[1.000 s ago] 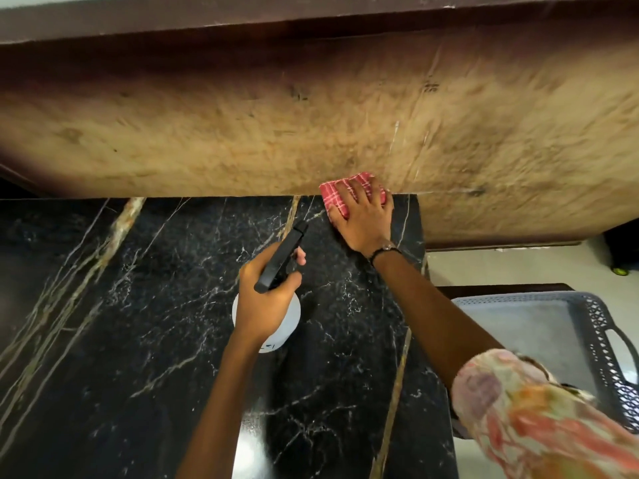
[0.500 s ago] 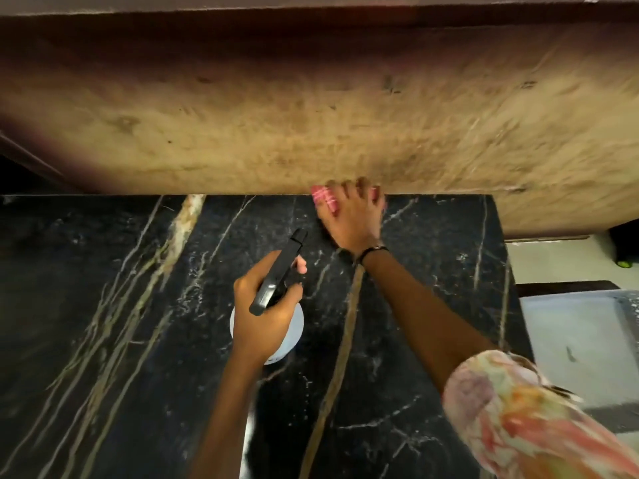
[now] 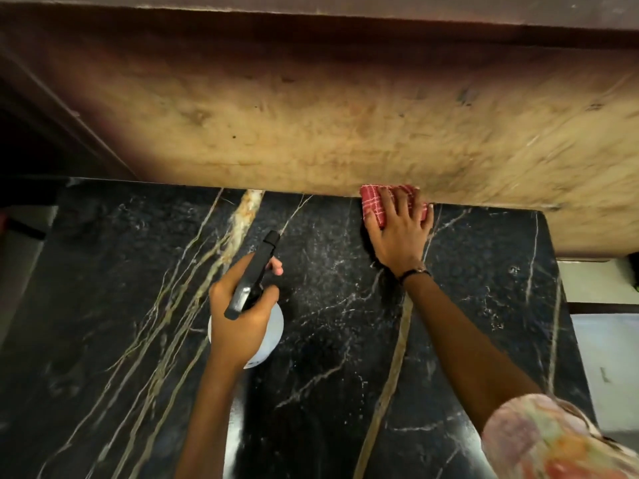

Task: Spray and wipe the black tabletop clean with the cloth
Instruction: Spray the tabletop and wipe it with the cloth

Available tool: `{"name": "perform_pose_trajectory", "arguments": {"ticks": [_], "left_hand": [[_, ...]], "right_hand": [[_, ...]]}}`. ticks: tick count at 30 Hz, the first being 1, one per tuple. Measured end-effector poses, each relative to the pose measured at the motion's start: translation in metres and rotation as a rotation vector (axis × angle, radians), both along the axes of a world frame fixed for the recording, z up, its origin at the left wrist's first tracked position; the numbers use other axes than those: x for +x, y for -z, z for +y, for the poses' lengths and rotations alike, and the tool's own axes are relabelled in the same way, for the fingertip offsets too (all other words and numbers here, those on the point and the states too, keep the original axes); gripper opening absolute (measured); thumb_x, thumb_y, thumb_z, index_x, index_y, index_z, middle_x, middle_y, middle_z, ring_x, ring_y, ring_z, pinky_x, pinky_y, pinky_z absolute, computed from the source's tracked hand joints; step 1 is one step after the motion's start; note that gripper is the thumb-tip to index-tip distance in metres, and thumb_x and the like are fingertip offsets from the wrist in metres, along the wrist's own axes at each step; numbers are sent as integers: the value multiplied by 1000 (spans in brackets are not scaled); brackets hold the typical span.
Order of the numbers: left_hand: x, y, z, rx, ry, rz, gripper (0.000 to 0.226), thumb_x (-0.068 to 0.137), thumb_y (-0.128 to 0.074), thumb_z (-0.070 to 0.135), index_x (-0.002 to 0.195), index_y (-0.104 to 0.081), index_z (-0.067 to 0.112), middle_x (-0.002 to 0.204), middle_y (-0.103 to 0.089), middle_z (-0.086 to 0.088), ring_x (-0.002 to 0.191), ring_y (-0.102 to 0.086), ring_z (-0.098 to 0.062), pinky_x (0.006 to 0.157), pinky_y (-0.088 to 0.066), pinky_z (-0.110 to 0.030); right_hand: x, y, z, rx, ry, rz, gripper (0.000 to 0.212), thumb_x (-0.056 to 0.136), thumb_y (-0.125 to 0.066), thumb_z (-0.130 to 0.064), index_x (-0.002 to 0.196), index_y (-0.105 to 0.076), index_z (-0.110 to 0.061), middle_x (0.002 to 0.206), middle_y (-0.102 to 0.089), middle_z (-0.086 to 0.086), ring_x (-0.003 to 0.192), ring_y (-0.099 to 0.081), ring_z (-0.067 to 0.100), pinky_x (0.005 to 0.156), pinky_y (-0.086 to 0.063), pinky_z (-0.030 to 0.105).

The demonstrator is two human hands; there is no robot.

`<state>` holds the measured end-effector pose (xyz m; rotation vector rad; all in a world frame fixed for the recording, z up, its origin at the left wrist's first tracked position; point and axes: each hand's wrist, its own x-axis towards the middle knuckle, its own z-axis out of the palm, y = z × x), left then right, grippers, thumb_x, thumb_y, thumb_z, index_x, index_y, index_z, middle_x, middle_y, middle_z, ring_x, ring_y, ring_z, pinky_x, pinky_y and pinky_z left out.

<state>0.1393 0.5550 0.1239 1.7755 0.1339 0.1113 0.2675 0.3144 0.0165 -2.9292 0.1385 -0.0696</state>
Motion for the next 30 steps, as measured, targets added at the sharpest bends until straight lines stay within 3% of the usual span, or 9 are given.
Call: {"name": "perform_pose_trajectory", "arguments": {"ticks": [5,9,13,16,19,24,27,30], "left_hand": [[-18,0,15,38,-84,-9,26,74,-51,2,92,-65,14,57,-59,18,54,-53,3,60,-41,-7],[-32,5,38,66,-174,-49,32,71,-51,0,82,-66,26,55,-58,19,53,-52,5,59,-41,-7],[-42,3,71,67,-213,-57,25,70,-49,0,89,-64,5,63,-60,15,57,-53,5,62,-41,-7],[-43,-2,103,62,-209,-94,22,71,-51,9,88,-64,5,63,-60,16,57,-53,4,62,-42,-9],[-40,-5,142,21,-203,-100,26,69,-50,20,88,-65,10,63,-60,15,55,-51,2,60,-41,-11],[-32,-7,203,22,-189,-94,25,66,-49,20,87,-64,18,77,-65,11,53,-52,-1,58,-40,-13],[-30,-6,241,20,-181,-78,25,67,-50,19,87,-64,15,71,-61,11,53,-51,1,58,-39,-11],[-34,-2,280,28,-231,-80,25,65,-50,19,86,-64,17,71,-61,12,53,-51,1,59,-39,-10]], "right_hand": [[13,-5,109,87,-167,-1,68,88,-22,-60,140,-45,-24,142,-49,9,137,-33,38,112,-16,59],[24,-4,191,91,-300,60,62,95,-30,-58,148,-29,-26,151,-35,5,144,-16,34,115,-4,56],[27,0,174,59,-349,14,63,94,-31,-61,147,-31,-28,149,-40,4,142,-24,30,115,-8,53],[18,5,133,21,-207,-61,66,90,-24,-64,144,-37,-28,145,-46,5,140,-29,32,114,-15,54],[14,3,141,10,-112,-71,71,85,-20,-63,142,-42,-27,142,-48,6,140,-27,35,112,-17,56],[23,2,254,55,-166,-38,72,84,-19,-63,142,-42,-28,143,-48,5,140,-27,37,112,-15,57],[33,4,342,86,-236,-77,66,85,-26,-59,136,-51,-25,133,-57,8,134,-38,39,108,-23,59],[43,4,428,112,-311,-58,61,86,-34,-56,135,-50,-23,130,-58,8,131,-39,38,109,-19,58]]}}
